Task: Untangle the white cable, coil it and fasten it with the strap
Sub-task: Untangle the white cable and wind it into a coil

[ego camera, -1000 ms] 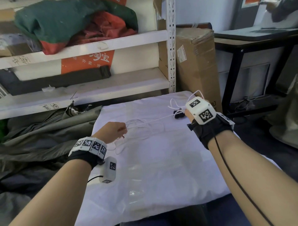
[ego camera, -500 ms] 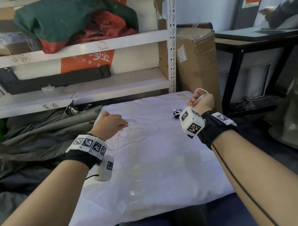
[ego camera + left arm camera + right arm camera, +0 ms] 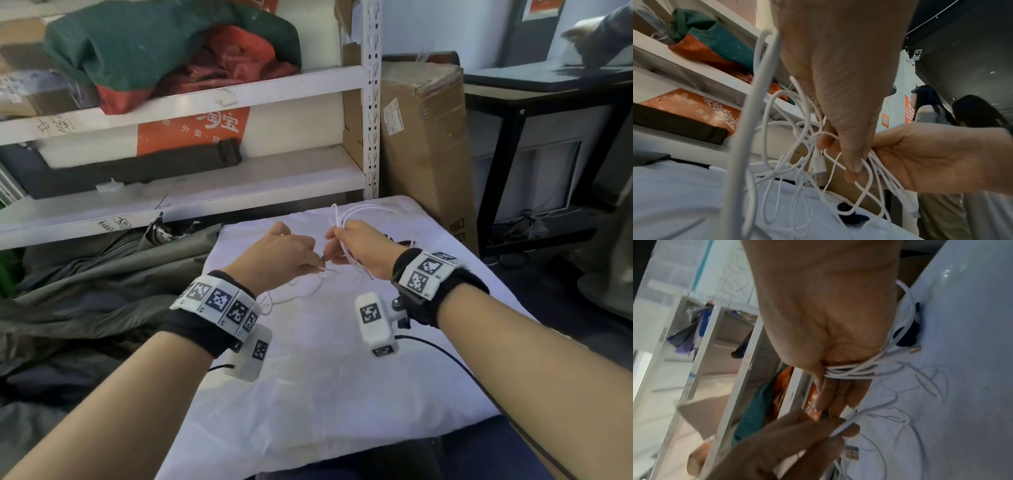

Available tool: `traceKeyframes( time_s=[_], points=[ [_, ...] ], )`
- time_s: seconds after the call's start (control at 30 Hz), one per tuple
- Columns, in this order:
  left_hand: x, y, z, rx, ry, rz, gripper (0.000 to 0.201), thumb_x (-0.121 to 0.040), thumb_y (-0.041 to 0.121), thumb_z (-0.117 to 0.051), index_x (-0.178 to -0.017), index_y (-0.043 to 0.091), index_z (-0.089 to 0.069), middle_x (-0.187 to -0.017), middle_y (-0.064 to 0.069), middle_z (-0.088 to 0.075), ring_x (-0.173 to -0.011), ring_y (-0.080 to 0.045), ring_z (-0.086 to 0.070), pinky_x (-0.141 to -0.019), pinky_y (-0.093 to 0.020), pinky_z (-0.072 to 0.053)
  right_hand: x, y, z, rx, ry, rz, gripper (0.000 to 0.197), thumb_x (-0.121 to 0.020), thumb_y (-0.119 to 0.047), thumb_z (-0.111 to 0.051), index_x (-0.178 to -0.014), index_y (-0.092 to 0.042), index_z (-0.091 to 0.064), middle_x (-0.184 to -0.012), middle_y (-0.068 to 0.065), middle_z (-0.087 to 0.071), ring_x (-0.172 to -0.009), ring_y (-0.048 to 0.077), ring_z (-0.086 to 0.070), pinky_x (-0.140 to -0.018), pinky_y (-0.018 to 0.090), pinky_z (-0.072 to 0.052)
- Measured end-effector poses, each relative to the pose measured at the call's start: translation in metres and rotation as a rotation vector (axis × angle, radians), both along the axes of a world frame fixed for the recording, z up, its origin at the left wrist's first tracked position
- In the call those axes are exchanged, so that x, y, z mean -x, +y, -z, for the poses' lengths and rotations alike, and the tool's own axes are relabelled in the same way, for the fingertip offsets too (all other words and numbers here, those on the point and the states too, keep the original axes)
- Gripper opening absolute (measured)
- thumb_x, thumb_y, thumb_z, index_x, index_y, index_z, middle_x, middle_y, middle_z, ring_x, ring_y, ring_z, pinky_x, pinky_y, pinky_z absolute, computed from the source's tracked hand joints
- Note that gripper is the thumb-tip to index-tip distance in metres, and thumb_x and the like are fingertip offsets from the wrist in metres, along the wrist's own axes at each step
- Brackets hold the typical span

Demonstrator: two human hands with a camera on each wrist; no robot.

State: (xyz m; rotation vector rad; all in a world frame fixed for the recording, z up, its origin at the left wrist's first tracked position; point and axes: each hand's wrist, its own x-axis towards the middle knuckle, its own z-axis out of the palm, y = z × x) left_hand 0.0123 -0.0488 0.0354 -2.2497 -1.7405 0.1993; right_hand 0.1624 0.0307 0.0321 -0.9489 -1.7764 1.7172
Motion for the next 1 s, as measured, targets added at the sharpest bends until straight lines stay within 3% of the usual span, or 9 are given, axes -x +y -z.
traceKeyframes(
  time_s=[0.2, 0.33, 0.4, 0.5, 0.6, 0.73, 0.8, 0.93, 1.0],
  points=[
    [-0.007, -0.003, 0.01, -0.049, -0.162, 0.049, 0.025, -0.098, 0.036, -0.044, -0.113, 0.029, -0.063, -0.09, 0.007, -0.056, -0.081, -0.016, -0.056, -0.082, -0.026, -0.025, 0.004, -0.005, 0.002, -0.084, -0.145, -0.054, 0.02, -0.101, -0.01, -0.03, -0.103, -0.004, -0.048, -0.079, 0.009, -0.057, -0.068, 0.017, -0.059, -0.058, 0.023, -0.053],
    [-0.006, -0.002, 0.016, -0.13, -0.357, 0.055, 0.016, -0.093, 0.026, -0.054, -0.098, 0.022, -0.069, -0.083, 0.009, -0.05, -0.07, -0.008, -0.047, -0.076, -0.023, -0.019, 0.005, -0.01, 0.009, -0.104, -0.242, -0.177, 0.019, -0.101, -0.014, -0.032, -0.106, -0.004, -0.048, -0.082, 0.008, -0.06, -0.061, 0.016, -0.058, -0.051, 0.019, -0.049],
    [-0.005, -0.004, 0.019, -0.133, -0.489, 0.044, 0.011, -0.09, 0.024, -0.059, -0.092, 0.02, -0.069, -0.082, 0.007, -0.052, -0.064, -0.001, -0.044, -0.074, -0.024, -0.027, 0.004, -0.009, 0.01, -0.182, -0.331, -0.205, 0.017, -0.1, -0.014, -0.033, -0.099, -0.007, -0.048, -0.079, 0.005, -0.062, -0.054, 0.013, -0.05, -0.044, 0.017, -0.037],
    [0.001, -0.012, 0.02, -0.125, -0.747, -0.047, 0.011, -0.086, 0.015, -0.066, -0.097, 0.014, -0.063, -0.094, 0.002, -0.064, -0.082, -0.007, -0.06, -0.074, -0.018, -0.045, 0.001, -0.007, 0.011, -0.183, -0.378, -0.238, 0.019, -0.099, -0.015, -0.039, -0.089, -0.007, -0.053, -0.069, 0.005, -0.059, -0.048, 0.011, -0.039, -0.039, 0.017, -0.027],
    [0.01, -0.016, 0.025, -0.112, -0.807, -0.106, 0.019, -0.086, 0.003, -0.064, -0.102, 0.011, -0.066, -0.103, 0.001, -0.068, -0.091, -0.007, -0.065, -0.079, -0.007, -0.046, -0.004, -0.006, 0.016, -0.201, -0.403, -0.252, 0.026, -0.099, -0.028, -0.044, -0.092, -0.008, -0.059, -0.061, 0.001, -0.044, -0.049, 0.011, -0.031, -0.044, 0.018, -0.023],
    [0.011, -0.02, 0.03, -0.158, -0.912, -0.167, 0.02, -0.085, -0.002, -0.063, -0.1, 0.008, -0.072, -0.099, 0.001, -0.072, -0.082, 0.005, -0.064, -0.077, -0.005, -0.046, -0.005, -0.008, 0.02, -0.297, -0.427, -0.262, 0.026, -0.094, -0.033, -0.055, -0.092, -0.012, -0.069, -0.061, -0.001, -0.04, -0.051, 0.012, -0.03, -0.045, 0.019, -0.024],
    [0.012, -0.02, 0.033, -0.221, -0.975, -0.231, 0.02, -0.087, 0.001, -0.062, -0.1, 0.011, -0.073, -0.095, 0.001, -0.073, -0.079, 0.001, -0.065, -0.075, -0.008, -0.048, -0.006, -0.007, 0.019, -0.303, -0.422, -0.235, 0.026, -0.093, -0.029, -0.056, -0.095, -0.009, -0.072, -0.06, -0.002, -0.04, -0.049, 0.012, -0.029, -0.043, 0.018, -0.023],
    [0.017, -0.023, 0.033, -0.246, -1.591, -0.421, 0.019, -0.092, 0.005, -0.058, -0.104, 0.012, -0.071, -0.097, -0.011, -0.073, -0.076, -0.014, -0.072, -0.073, -0.019, -0.056, -0.009, -0.001, 0.013, -0.331, -0.417, -0.133, 0.023, -0.094, -0.024, -0.055, -0.097, -0.009, -0.071, -0.062, -0.002, -0.043, -0.051, 0.012, -0.034, -0.045, 0.019, -0.028],
    [0.015, -0.024, 0.031, -0.246, -1.736, -0.459, 0.019, -0.093, 0.006, -0.056, -0.106, 0.011, -0.069, -0.099, -0.01, -0.072, -0.079, -0.019, -0.073, -0.075, -0.023, -0.058, -0.007, 0.0, 0.008, -0.355, -0.403, -0.092, 0.018, -0.092, -0.02, -0.055, -0.095, -0.01, -0.07, -0.063, -0.002, -0.046, -0.054, 0.012, -0.038, -0.049, 0.021, -0.03]
  ],
)
